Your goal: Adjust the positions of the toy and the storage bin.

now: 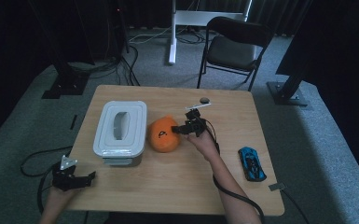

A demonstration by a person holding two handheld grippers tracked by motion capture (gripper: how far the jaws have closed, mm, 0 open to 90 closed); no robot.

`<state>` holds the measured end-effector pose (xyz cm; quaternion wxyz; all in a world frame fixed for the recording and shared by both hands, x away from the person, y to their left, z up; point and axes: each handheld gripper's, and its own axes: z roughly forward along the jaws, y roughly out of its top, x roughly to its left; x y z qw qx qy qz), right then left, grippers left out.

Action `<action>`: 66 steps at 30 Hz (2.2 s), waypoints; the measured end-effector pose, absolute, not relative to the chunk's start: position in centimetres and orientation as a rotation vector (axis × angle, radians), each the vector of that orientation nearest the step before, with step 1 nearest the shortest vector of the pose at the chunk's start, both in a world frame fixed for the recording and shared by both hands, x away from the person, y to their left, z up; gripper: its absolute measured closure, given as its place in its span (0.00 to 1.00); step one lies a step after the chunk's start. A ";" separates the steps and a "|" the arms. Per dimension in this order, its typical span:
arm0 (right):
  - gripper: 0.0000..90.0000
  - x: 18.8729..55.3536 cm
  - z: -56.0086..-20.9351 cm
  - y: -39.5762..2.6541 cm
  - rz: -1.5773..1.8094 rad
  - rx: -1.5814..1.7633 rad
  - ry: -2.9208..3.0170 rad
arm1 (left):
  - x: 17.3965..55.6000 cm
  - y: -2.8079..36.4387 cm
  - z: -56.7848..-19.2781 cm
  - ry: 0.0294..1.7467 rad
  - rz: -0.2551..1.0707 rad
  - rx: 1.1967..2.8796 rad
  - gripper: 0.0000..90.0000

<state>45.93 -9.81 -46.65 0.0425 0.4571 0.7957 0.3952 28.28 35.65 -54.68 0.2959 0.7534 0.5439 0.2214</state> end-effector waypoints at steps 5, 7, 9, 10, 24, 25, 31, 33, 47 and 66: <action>0.47 45.5 -47.4 -9.8 1.264 1.344 2.515 | 28.3 35.6 -54.7 1.447 0.589 2.004 0.00; 0.57 45.2 -47.4 -9.8 1.271 1.311 2.525 | 28.3 35.6 -54.7 1.447 0.589 2.004 0.00; 0.66 44.7 -47.2 -9.6 1.247 1.257 2.520 | 28.3 35.6 -54.7 1.447 0.589 2.004 0.00; 0.70 44.6 -47.1 -9.5 1.236 1.230 2.520 | 28.3 35.6 -54.7 1.447 0.589 2.003 0.00; 0.95 43.5 -46.4 -9.9 1.163 1.199 2.420 | 28.3 35.6 -54.7 1.447 0.589 2.004 0.00; 0.95 43.5 -46.3 -10.1 1.160 1.208 2.412 | 28.3 35.6 -54.7 1.447 0.589 2.004 0.00; 0.95 43.4 -46.1 -11.3 1.154 1.249 2.386 | 28.3 35.6 -54.7 1.447 0.589 2.004 0.00; 0.95 43.4 -46.0 -12.0 1.158 1.265 2.378 | 28.3 35.6 -54.7 1.447 0.589 2.004 0.00; 0.95 42.4 -45.8 -16.9 1.118 1.367 2.276 | 28.3 35.6 -54.7 1.447 0.589 2.004 0.00; 0.82 41.2 -46.4 -19.9 1.167 1.449 2.249 | 28.3 35.6 -54.7 1.447 0.589 2.003 0.00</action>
